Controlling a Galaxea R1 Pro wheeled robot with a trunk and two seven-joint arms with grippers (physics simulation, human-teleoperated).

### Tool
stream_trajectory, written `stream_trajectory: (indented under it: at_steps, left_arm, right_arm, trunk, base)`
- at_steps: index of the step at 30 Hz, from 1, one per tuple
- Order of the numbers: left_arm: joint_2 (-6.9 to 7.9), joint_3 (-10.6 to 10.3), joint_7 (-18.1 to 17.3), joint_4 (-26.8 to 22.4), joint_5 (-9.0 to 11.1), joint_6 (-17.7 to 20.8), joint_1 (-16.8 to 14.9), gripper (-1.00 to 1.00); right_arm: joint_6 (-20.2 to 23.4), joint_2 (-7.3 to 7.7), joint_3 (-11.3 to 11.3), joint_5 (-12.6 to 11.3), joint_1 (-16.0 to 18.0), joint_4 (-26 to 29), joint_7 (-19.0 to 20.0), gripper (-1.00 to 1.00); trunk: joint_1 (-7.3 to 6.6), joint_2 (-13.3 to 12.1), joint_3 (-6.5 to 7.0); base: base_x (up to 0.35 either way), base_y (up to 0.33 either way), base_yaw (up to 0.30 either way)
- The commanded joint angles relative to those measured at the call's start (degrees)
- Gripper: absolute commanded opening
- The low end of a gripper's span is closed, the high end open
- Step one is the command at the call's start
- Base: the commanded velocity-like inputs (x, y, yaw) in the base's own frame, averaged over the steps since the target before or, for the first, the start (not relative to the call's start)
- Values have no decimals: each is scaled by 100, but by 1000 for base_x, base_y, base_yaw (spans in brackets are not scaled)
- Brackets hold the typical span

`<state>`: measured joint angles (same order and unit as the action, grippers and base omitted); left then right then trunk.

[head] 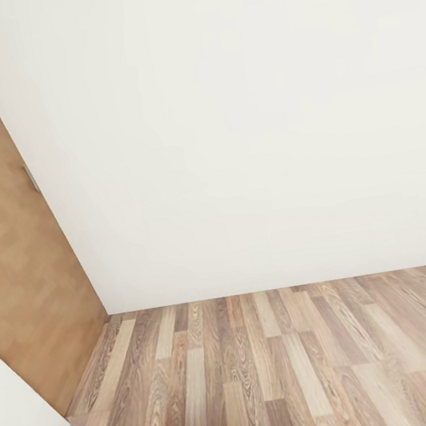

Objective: In the bedroom, move the book from the bed onto either nightstand, and place the two sandals side by side next to the bed.

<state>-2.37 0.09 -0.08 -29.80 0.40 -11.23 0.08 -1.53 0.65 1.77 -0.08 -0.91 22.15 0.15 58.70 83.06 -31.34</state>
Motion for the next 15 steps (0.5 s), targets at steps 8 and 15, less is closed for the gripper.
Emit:
stream_trajectory:
  at_steps: [8,15]
  left_arm:
    - [-1,0,-1,-5,4,-11,1,100]
    - [-1,0,-1,-3,4,-11,1,100]
  right_arm:
    - [-6,-3,17,-1,-4,9,2,100]
    - [-10,-1,17,-1,-1,9,0,100]
  trunk:
    - [3,2,-3]
    - [3,2,-3]
  base:
    - [303,81,0]
    - [325,9,0]
